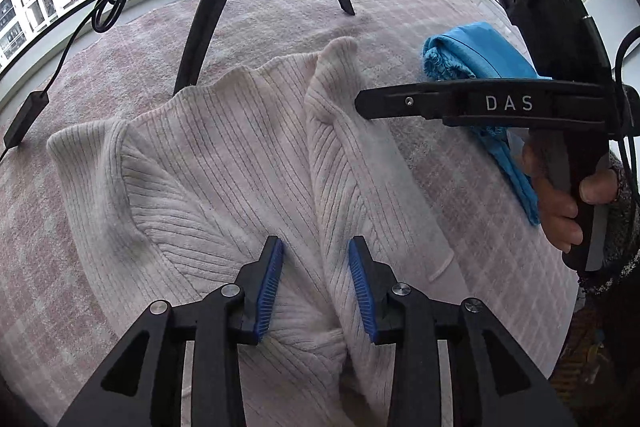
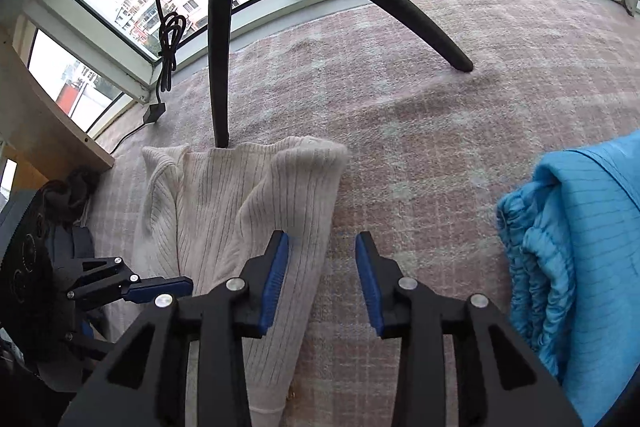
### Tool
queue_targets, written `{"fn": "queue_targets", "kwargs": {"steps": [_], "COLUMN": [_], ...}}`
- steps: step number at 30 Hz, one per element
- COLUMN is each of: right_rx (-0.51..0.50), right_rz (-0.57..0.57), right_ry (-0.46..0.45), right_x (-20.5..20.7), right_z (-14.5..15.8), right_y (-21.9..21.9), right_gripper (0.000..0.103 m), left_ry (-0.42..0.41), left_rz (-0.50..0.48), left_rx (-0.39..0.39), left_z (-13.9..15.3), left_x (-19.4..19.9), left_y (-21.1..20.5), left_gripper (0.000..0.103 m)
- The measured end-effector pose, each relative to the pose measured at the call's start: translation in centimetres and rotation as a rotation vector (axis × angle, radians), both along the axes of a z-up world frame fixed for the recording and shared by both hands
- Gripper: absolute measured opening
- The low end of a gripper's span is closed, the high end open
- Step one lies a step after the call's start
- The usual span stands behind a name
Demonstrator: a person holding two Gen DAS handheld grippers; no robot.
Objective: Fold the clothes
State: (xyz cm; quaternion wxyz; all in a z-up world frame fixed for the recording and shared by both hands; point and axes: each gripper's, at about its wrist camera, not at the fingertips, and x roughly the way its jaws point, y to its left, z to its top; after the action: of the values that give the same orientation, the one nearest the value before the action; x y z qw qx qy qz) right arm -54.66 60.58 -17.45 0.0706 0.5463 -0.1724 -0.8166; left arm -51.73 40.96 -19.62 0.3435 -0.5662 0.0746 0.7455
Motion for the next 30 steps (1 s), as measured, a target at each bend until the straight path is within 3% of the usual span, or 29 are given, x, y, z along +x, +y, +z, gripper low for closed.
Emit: {"fn": "queue_targets", "kwargs": {"steps": [1, 2, 6, 8, 11, 13, 14, 16, 17, 19, 22, 26, 30], "right_rx": [0.005, 0.006, 0.041, 0.116, 0.114, 0.042, 0.024, 0.085, 0.128, 0.174, 0.093, 0.026, 0.046], "right_rz": [0.001, 0.004, 0.018, -0.005, -0.025, -0.006, 0.026, 0.076, 0.092, 0.126, 0.098, 0.082, 0.146], "right_ry": [-0.002, -0.002, 0.013, 0.039, 0.107, 0.153, 0.157, 0.099, 0.065, 0.090, 0.084, 0.110, 0.078], "right_x": [-0.2, -0.3, -1.1, -1.9, -1.6, -0.8, -0.9, -2.5, -3.5, -4.5, -4.0, -0.9, 0.5], "right_z": [-0.2, -0.3, 0.2, 0.9, 2.4, 3.1, 2.9, 1.1, -0.1, -0.2, 0.9, 2.4, 1.4], "right_y": [-0.2, -0.2, -0.4, -0.5, -0.4, -0.8, -1.4, -3.0, -3.7, -4.3, -3.4, -2.5, -4.3], "right_gripper": [0.035, 0.035, 0.035, 0.035, 0.035, 0.035, 0.034, 0.033, 0.033, 0.032, 0.032, 0.032, 0.032], "left_ry": [0.004, 0.008, 0.069, 0.084, 0.083, 0.094, 0.095, 0.086, 0.077, 0.091, 0.191, 0.177, 0.163], "left_rz": [0.011, 0.022, 0.120, 0.127, 0.113, 0.115, 0.114, 0.105, 0.102, 0.124, 0.185, 0.248, 0.226], "left_rx": [0.005, 0.010, 0.039, 0.036, 0.024, 0.012, 0.009, 0.003, -0.008, -0.005, 0.017, 0.005, 0.001], "left_z": [0.1, 0.2, 2.3, 2.2, 1.3, 1.0, 0.9, 0.6, 0.7, 2.1, 4.9, 5.0, 3.3], "left_x": [0.1, 0.2, 1.0, 1.4, 1.7, 1.8, 1.8, 1.7, 1.5, 1.2, 0.0, -3.6, -5.9], "left_y": [0.0, 0.0, -1.9, -2.3, -2.0, -1.8, -1.7, -1.5, -1.6, -2.9, -6.6, -10.7, -10.1], "left_gripper": [0.011, 0.002, 0.002, 0.002, 0.002, 0.002, 0.002, 0.003, 0.005, 0.009, 0.021, 0.011, 0.006]}}
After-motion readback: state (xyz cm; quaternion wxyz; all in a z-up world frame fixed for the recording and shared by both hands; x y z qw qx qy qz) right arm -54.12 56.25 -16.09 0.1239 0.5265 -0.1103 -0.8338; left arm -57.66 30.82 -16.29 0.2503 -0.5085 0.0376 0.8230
